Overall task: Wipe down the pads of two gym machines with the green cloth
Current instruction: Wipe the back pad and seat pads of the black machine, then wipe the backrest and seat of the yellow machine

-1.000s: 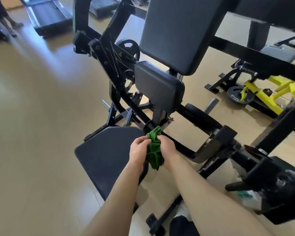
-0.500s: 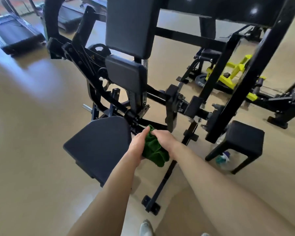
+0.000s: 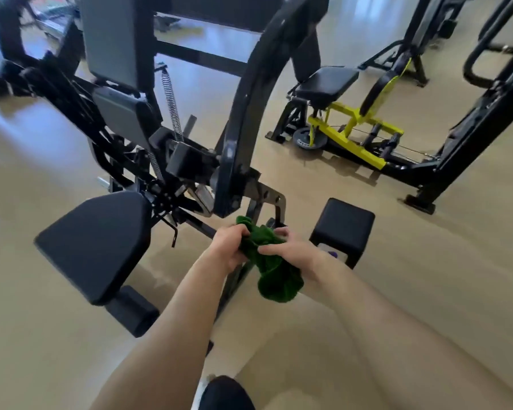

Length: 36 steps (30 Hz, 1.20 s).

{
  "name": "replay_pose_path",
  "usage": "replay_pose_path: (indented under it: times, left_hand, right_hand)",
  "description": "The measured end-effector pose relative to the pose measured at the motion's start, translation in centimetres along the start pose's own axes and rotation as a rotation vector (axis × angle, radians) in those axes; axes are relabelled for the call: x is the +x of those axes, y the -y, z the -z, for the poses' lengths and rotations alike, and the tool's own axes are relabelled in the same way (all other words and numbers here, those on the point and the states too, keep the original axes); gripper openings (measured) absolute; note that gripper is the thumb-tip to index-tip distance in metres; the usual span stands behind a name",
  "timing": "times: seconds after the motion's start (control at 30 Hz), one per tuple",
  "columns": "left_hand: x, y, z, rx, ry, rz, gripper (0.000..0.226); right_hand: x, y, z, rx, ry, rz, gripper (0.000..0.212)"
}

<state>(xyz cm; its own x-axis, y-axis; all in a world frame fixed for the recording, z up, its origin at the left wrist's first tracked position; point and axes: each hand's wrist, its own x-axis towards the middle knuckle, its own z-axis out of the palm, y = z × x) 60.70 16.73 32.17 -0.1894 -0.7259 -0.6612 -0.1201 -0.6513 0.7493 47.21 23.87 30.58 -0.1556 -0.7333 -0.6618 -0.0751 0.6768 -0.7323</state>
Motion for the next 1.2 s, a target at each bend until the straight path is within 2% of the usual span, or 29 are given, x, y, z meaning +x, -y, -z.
replay_pose_path:
  times: [0.1, 0.2, 0.3, 0.4, 0.53, 0.6, 0.77, 0.87, 0.97, 1.07, 1.2]
  left_hand:
    - [-0.4, -0.2, -5.8, -0.034, 0.068, -0.008, 0.033]
    - [0.8, -1.5, -11.2, -0.091, 0.17, -0.056, 0.044]
    - [2.7, -3.2, -16.0, -0.128, 0.207, -0.042, 0.049]
    - [5.8, -4.6, -21.0, -0.148, 0.212, -0.046, 0.039]
    - [11.3, -7.0, -28.2, -0.184, 0.161, -0.028, 0.053]
    - [13.6, -8.5, -32.3, -0.227, 0.167, 0.004, 0.051]
    - [17.5, -11.9, -40.7, -0.219, 0.161, 0.026, 0.017]
    - [19.3, -13.9, -45.2, -0.17, 0.132, 0.003, 0.01]
    - [21.8, -15.7, -49.6, -0.163, 0.103, -0.01, 0.014]
    - [24.6, -18.0, -54.4, -0.194, 0.071, -0.014, 0.021]
    - [28.7, -21.7, -60.6, -0.222, -0.033, -0.052, 0.019]
  right_hand:
    - [-1.0, -1.5, 6.8, -0.034, -0.052, -0.017, 0.035]
    - [-1.0, -1.0, 12.8, -0.095, -0.132, 0.034, 0.023]
    - [-0.1, 0.4, 18.3, -0.039, -0.213, 0.093, 0.015]
    - [2.3, 1.7, 23.8, 0.037, -0.274, 0.118, 0.018]
    - [6.9, 3.3, 31.9, 0.094, -0.33, 0.123, 0.025]
    - [8.7, 4.4, 36.3, 0.128, -0.34, 0.104, 0.026]
    - [11.8, 7.0, 46.4, 0.17, -0.334, 0.076, 0.024]
    - [14.3, 8.1, 51.8, 0.16, -0.328, 0.06, 0.024]
    - [18.0, 9.2, 57.1, 0.146, -0.305, 0.055, 0.022]
    - [21.9, 10.8, 62.8, 0.146, -0.262, 0.052, 0.035]
    - [25.5, 14.5, 69.9, 0.121, -0.173, 0.084, 0.017]
